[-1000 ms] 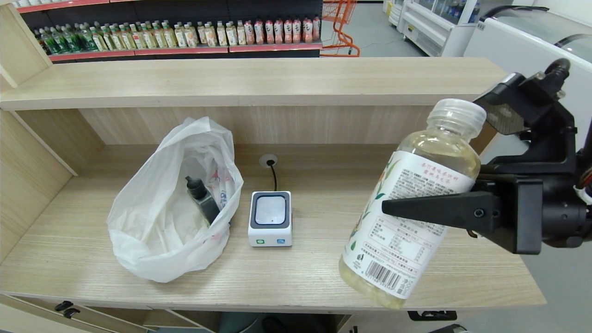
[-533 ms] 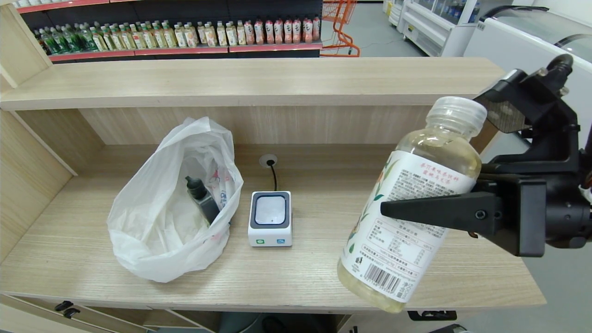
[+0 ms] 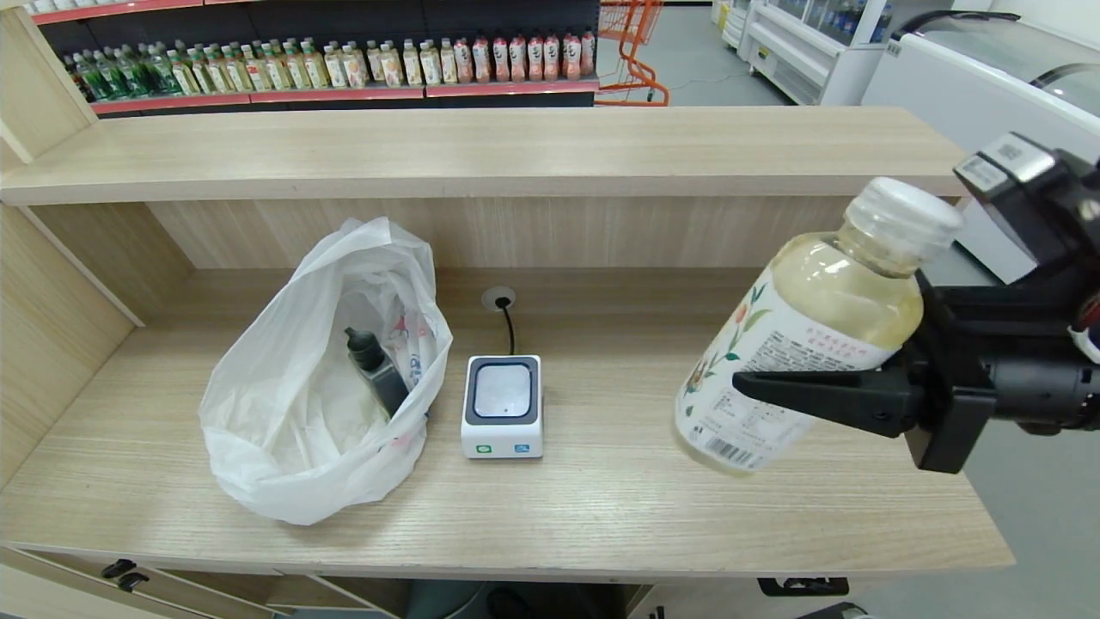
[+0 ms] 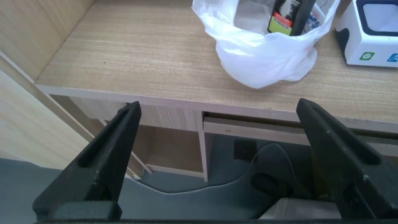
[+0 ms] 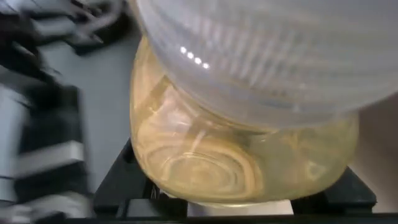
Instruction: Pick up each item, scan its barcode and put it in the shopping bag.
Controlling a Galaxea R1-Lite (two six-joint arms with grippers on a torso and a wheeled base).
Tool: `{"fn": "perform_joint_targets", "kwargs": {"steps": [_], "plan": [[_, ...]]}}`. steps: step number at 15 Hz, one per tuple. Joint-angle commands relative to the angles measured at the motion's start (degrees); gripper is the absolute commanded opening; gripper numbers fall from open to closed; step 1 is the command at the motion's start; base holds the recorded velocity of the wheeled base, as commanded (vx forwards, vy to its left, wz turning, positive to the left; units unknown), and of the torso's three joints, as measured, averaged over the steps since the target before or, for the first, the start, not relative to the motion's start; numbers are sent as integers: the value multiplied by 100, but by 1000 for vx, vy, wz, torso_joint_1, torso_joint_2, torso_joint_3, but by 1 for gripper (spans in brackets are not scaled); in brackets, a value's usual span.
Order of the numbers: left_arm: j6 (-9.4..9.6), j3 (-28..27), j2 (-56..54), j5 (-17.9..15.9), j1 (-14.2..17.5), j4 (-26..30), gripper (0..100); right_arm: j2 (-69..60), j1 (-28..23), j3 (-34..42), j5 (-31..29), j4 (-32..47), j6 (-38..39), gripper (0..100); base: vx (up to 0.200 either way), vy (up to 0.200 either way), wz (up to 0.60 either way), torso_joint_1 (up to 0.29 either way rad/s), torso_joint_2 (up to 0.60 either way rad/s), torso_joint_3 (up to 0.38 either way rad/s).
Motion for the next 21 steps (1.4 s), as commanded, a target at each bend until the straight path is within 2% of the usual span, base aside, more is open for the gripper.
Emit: {"fn": "perform_joint_targets", "kwargs": {"steps": [1, 2, 4, 9, 15, 21], "plan": [[0, 0, -2, 3, 5, 1, 100, -63, -1276, 135, -256, -21, -2455, 0, 0, 0, 0, 0, 0, 0], [0, 0, -2, 3, -4, 1, 100, -133, -1504, 188, -467, -48, -3123, 0, 0, 0, 0, 0, 0, 0], [0, 0, -2, 3, -4, 1, 100, -203, -1557, 311, -704, -127, -3756, 0, 0, 0, 0, 0, 0, 0], [0, 0, -2, 3, -4, 1, 100, -168, -1627, 407, -801, -848, -4538, 0, 0, 0, 0, 0, 0, 0], [17, 0, -2, 3, -4, 1, 100, -194, -1610, 583, -634, -856, -4635, 0, 0, 0, 0, 0, 0, 0], [8, 0, -2, 3, -4, 1, 100, -107, -1504, 654, -28, -856, -4415, 0, 0, 200, 0, 2, 3, 2]]}}
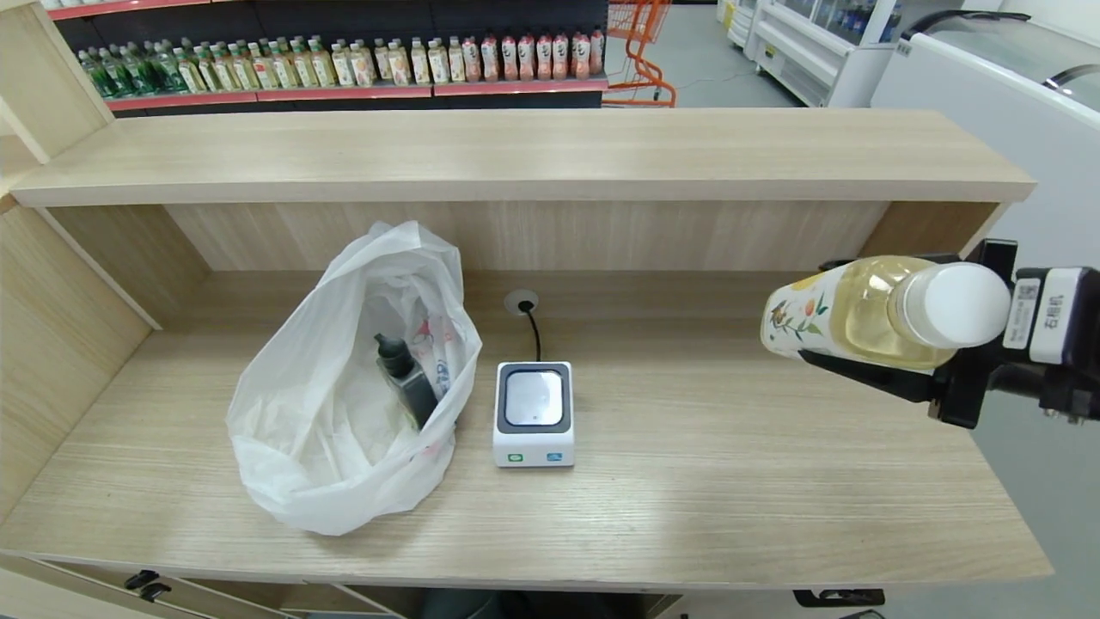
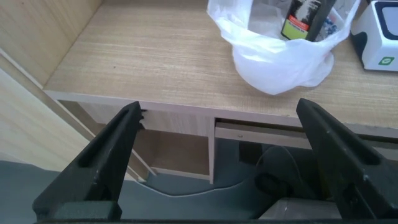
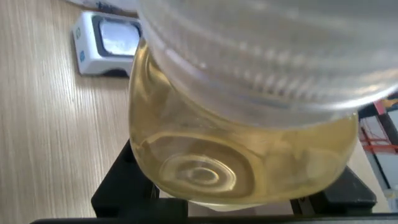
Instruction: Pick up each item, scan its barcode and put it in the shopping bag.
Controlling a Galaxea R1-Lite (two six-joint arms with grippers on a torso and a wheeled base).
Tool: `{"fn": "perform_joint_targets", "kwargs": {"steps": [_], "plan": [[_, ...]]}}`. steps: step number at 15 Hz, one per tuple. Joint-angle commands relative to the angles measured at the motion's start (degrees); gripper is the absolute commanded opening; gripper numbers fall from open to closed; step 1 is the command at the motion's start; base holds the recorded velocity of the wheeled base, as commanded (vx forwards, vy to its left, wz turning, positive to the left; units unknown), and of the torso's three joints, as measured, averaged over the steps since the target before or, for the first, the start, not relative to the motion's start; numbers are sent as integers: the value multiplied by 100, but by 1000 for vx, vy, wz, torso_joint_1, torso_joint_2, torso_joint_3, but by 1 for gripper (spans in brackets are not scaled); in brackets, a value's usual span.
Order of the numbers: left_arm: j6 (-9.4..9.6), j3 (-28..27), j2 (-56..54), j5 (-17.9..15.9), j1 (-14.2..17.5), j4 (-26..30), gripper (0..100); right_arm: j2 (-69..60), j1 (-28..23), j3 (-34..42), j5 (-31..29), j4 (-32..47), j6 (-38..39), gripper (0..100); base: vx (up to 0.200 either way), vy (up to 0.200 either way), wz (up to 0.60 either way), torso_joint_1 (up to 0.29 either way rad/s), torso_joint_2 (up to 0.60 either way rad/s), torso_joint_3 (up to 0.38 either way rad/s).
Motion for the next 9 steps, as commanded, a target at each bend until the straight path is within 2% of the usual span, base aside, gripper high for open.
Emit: {"fn": "perform_joint_targets", "kwargs": {"steps": [1, 9], "plan": [[-7, 0, -2, 3, 13, 0, 100, 88, -5, 18, 65, 3, 7, 0, 0, 200, 0, -2, 2, 2], [11, 0, -2, 3, 5, 0, 100, 861, -31, -299, 434, -59, 16, 0, 0, 200, 0, 1, 4, 1]]}}
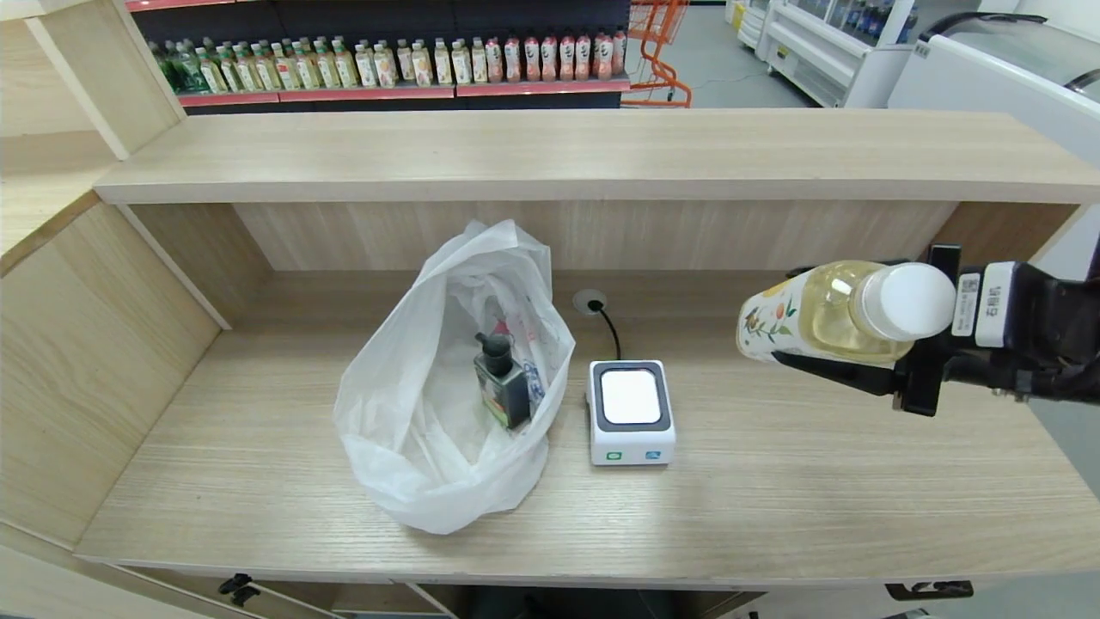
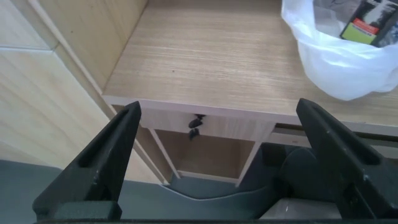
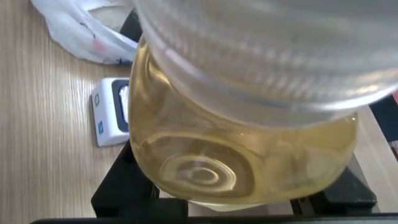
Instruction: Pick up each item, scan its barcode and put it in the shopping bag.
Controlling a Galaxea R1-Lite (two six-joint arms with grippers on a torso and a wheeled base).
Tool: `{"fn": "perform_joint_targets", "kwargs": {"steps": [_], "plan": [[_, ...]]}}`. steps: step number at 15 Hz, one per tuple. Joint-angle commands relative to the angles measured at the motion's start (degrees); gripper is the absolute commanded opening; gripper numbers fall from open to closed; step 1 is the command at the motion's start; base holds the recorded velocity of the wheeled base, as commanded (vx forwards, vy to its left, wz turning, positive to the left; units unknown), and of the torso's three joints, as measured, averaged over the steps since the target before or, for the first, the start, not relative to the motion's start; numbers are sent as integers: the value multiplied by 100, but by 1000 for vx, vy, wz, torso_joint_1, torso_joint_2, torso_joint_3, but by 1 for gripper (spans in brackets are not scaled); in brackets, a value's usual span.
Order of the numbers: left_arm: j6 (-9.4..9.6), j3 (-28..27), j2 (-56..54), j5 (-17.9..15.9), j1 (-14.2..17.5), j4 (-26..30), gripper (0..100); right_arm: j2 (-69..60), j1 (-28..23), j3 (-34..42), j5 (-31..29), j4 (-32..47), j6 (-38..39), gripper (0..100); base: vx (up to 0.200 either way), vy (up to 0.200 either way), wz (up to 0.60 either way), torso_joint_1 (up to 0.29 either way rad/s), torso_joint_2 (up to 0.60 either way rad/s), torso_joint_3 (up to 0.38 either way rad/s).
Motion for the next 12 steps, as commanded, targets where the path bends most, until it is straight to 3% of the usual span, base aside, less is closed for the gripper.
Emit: {"fn": "perform_joint_targets", "kwargs": {"steps": [1, 12], "plan": [[1, 0, -2, 1, 5, 1, 100, 333, -26, -29, 67, -85, -5, 0, 0, 0, 0, 0, 0, 0], [1, 0, -2, 1, -4, 1, 100, 1352, -35, -11, 1078, -208, -92, 0, 18, 0, 0, 0, 0, 0]]}}
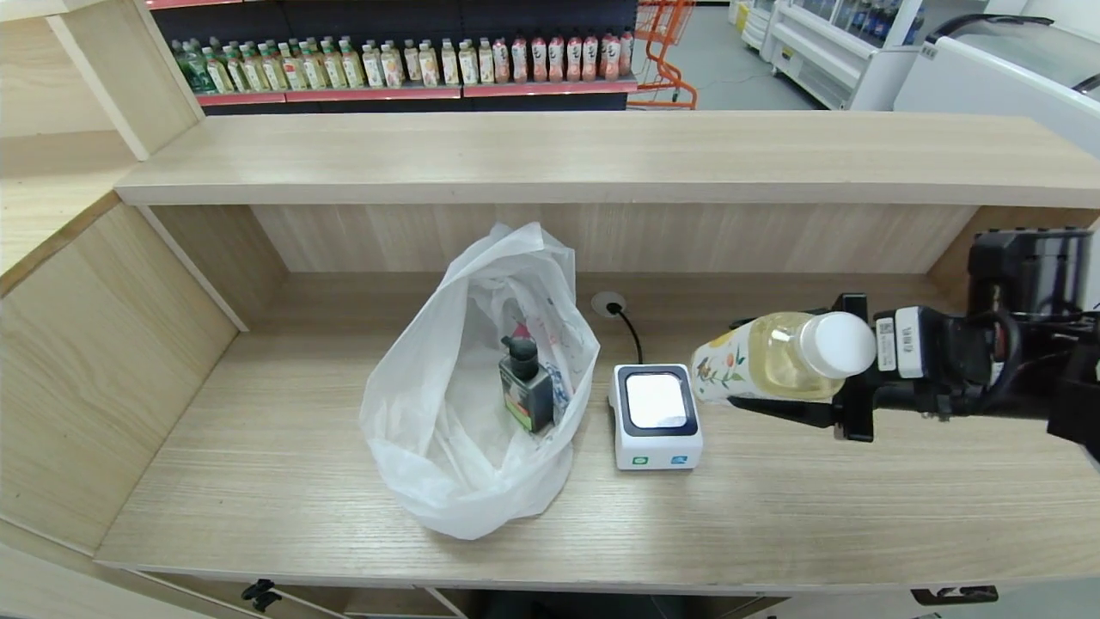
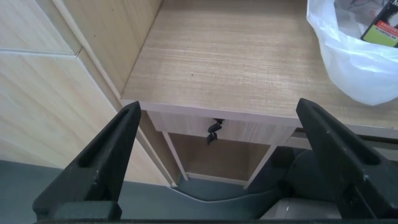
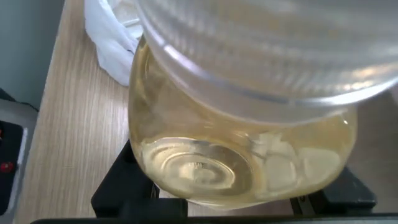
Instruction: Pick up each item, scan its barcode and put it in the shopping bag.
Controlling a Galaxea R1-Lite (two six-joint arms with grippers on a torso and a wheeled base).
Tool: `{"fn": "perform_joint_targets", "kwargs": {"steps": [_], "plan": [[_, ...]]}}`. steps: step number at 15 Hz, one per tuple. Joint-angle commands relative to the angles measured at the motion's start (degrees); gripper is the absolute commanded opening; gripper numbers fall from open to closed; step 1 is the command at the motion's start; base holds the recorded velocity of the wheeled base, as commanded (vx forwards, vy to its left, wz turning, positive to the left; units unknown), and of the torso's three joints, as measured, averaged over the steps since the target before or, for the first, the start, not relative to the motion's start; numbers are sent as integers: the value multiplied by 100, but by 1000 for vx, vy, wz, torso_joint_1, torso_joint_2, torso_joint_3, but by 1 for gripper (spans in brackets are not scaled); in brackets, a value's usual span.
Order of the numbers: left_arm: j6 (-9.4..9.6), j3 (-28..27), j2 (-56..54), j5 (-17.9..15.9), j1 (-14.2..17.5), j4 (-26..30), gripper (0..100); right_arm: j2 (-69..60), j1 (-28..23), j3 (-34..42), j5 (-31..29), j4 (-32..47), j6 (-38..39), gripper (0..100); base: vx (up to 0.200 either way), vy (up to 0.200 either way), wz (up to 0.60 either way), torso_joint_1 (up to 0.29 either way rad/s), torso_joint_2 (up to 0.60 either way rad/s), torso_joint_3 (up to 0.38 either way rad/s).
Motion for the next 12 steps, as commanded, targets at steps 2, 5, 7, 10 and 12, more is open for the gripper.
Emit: {"fn": "perform_joint_targets", "kwargs": {"steps": [2, 5, 7, 10, 12], "plan": [[0, 0, -2, 1, 2, 0, 100, 401, -14, 36, 84, -30, -238, 0, 0, 0, 0, 0, 0, 0], [0, 0, -2, 1, 2, 0, 100, 787, -14, 54, 295, -302, -607, 0, 0, 0, 0, 0, 0, 0], [0, 0, -2, 1, 2, 0, 100, 972, 30, 27, 365, -504, -598, 0, 0, 0, 0, 0, 0, 0], [0, 0, -2, 1, 2, 0, 100, 1315, 74, -78, 514, -865, -598, 0, 0, 0, 0, 0, 0, 0], [0, 0, -2, 1, 2, 0, 100, 1517, 83, -140, 585, -1146, -580, 0, 0, 0, 0, 0, 0, 0]]}}
